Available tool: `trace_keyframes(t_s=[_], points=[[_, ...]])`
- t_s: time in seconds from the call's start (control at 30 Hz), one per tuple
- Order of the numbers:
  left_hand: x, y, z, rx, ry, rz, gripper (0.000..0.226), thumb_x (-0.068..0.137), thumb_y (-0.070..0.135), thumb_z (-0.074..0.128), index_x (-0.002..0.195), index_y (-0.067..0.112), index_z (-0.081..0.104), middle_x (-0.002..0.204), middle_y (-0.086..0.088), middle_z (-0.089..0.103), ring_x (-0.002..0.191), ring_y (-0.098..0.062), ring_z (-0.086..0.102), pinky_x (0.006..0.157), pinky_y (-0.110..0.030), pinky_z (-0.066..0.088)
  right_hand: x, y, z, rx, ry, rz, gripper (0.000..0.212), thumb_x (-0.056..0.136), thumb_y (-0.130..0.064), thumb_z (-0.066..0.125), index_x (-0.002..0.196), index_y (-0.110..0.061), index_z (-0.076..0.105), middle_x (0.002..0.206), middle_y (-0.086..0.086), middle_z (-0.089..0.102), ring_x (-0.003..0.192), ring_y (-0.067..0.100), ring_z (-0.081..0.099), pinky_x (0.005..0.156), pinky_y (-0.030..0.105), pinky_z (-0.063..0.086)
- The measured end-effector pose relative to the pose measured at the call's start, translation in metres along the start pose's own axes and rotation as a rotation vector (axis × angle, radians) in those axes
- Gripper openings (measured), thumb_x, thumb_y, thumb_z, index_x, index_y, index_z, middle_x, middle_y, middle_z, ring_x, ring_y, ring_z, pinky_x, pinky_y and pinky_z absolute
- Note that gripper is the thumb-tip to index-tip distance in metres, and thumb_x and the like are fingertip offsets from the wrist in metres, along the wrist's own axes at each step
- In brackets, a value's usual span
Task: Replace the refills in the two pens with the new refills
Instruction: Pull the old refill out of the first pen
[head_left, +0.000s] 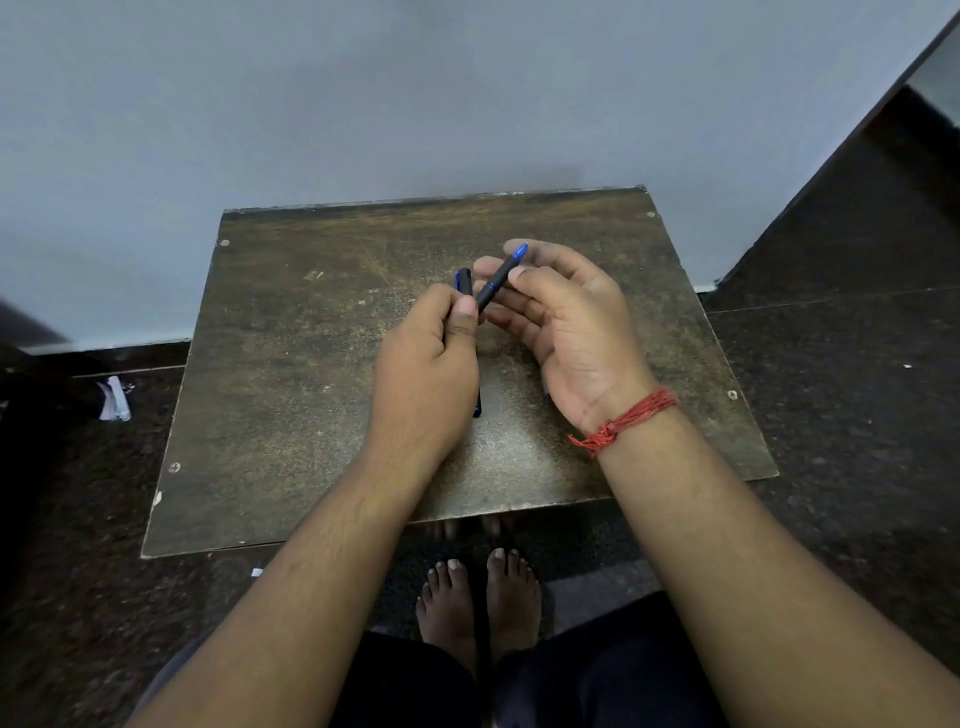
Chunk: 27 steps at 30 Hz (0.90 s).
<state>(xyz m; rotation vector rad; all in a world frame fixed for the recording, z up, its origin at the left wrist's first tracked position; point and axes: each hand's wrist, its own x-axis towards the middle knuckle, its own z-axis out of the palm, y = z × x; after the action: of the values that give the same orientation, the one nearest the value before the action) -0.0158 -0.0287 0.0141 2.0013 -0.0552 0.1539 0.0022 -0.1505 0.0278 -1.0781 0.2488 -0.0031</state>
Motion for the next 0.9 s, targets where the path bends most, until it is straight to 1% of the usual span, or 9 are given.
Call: trace_keyframes(t_s=[0.07, 0.13, 0.23, 0.33, 0.47, 0.53, 0.63, 0.77, 0.9], points=[[-0.0002, -0.0005, 0.0006, -0.002, -0.001, 0.007, 0.028, 0.105, 0.024, 0.045, 0.083, 0.011, 0.056, 0.061, 0.009, 0.047, 0.054, -0.001, 0.046, 0.049, -0.015, 0.035, 0.0000, 0.0004, 0.0009, -0.020, 0.006, -0.004, 0.009, 0.096, -0.004, 0.060, 0.104, -0.007, 0.061, 0.099, 0.018, 0.074, 0.079, 0.020, 0.071, 0.068, 0.028, 0.058], [0.0003, -0.0014, 0.0006, 0.000, -0.006, 0.013, 0.028, 0.105, 0.025, 0.045, 0.083, 0.011, 0.056, 0.064, 0.007, 0.050, 0.057, -0.003, 0.045, 0.052, -0.020, 0.034, 0.0008, 0.0030, 0.0012, -0.096, 0.035, -0.023, 0.007, 0.093, -0.012, 0.067, 0.097, -0.011, 0.061, 0.084, 0.007, 0.072, 0.073, 0.016, 0.068, 0.066, 0.027, 0.057], [0.0009, -0.0018, 0.0003, 0.011, -0.014, 0.007, 0.028, 0.105, 0.026, 0.044, 0.084, 0.013, 0.056, 0.065, 0.006, 0.052, 0.059, -0.003, 0.045, 0.051, -0.021, 0.034, 0.0018, 0.0058, 0.0004, -0.162, 0.066, -0.046, 0.009, 0.090, -0.011, 0.072, 0.090, -0.012, 0.063, 0.073, 0.000, 0.069, 0.067, 0.014, 0.065, 0.063, 0.028, 0.055], [0.0003, -0.0006, -0.0002, 0.016, -0.011, 0.007, 0.027, 0.105, 0.026, 0.044, 0.084, 0.014, 0.056, 0.065, 0.007, 0.051, 0.059, -0.003, 0.046, 0.051, -0.019, 0.035, 0.0019, 0.0046, -0.0008, -0.154, 0.061, -0.036, 0.007, 0.090, -0.006, 0.069, 0.092, -0.011, 0.065, 0.082, 0.005, 0.073, 0.073, 0.016, 0.069, 0.066, 0.029, 0.054], [0.0003, -0.0011, 0.0001, 0.008, -0.005, -0.003, 0.028, 0.105, 0.026, 0.044, 0.083, 0.013, 0.056, 0.062, 0.008, 0.047, 0.057, -0.002, 0.044, 0.051, -0.019, 0.034, 0.0006, 0.0010, -0.0009, -0.051, 0.014, -0.011, 0.018, 0.093, 0.006, 0.053, 0.101, -0.009, 0.061, 0.099, 0.017, 0.077, 0.085, 0.022, 0.073, 0.074, 0.030, 0.057], [0.0005, -0.0013, 0.0005, 0.009, -0.006, -0.004, 0.027, 0.105, 0.026, 0.044, 0.084, 0.013, 0.057, 0.062, 0.008, 0.047, 0.057, -0.003, 0.044, 0.051, -0.020, 0.033, -0.0002, -0.0001, -0.0004, -0.018, 0.003, 0.002, 0.018, 0.094, 0.005, 0.052, 0.103, -0.009, 0.059, 0.104, 0.020, 0.075, 0.086, 0.023, 0.073, 0.073, 0.030, 0.058], [0.0005, -0.0016, 0.0004, 0.006, -0.010, 0.000, 0.028, 0.105, 0.026, 0.044, 0.085, 0.012, 0.057, 0.064, 0.006, 0.051, 0.058, -0.004, 0.045, 0.052, -0.025, 0.036, 0.0009, 0.0017, 0.0001, -0.075, 0.028, -0.004, 0.007, 0.094, -0.007, 0.063, 0.099, -0.011, 0.061, 0.097, 0.013, 0.075, 0.080, 0.020, 0.071, 0.071, 0.031, 0.058], [0.0007, -0.0017, 0.0001, 0.014, -0.007, 0.001, 0.028, 0.105, 0.028, 0.044, 0.085, 0.012, 0.056, 0.065, 0.004, 0.051, 0.058, -0.005, 0.044, 0.057, -0.033, 0.040, 0.0023, 0.0047, -0.0008, -0.177, 0.089, -0.028, 0.009, 0.090, -0.015, 0.073, 0.089, -0.014, 0.063, 0.076, -0.001, 0.071, 0.071, 0.014, 0.067, 0.065, 0.028, 0.054], [0.0004, -0.0010, -0.0005, 0.015, -0.016, 0.000, 0.027, 0.105, 0.027, 0.044, 0.085, 0.013, 0.056, 0.064, 0.005, 0.050, 0.057, -0.005, 0.044, 0.054, -0.031, 0.038, 0.0025, 0.0036, -0.0032, -0.203, 0.079, -0.035, 0.004, 0.091, -0.011, 0.070, 0.089, -0.014, 0.067, 0.082, 0.003, 0.073, 0.075, 0.015, 0.069, 0.066, 0.028, 0.053]])
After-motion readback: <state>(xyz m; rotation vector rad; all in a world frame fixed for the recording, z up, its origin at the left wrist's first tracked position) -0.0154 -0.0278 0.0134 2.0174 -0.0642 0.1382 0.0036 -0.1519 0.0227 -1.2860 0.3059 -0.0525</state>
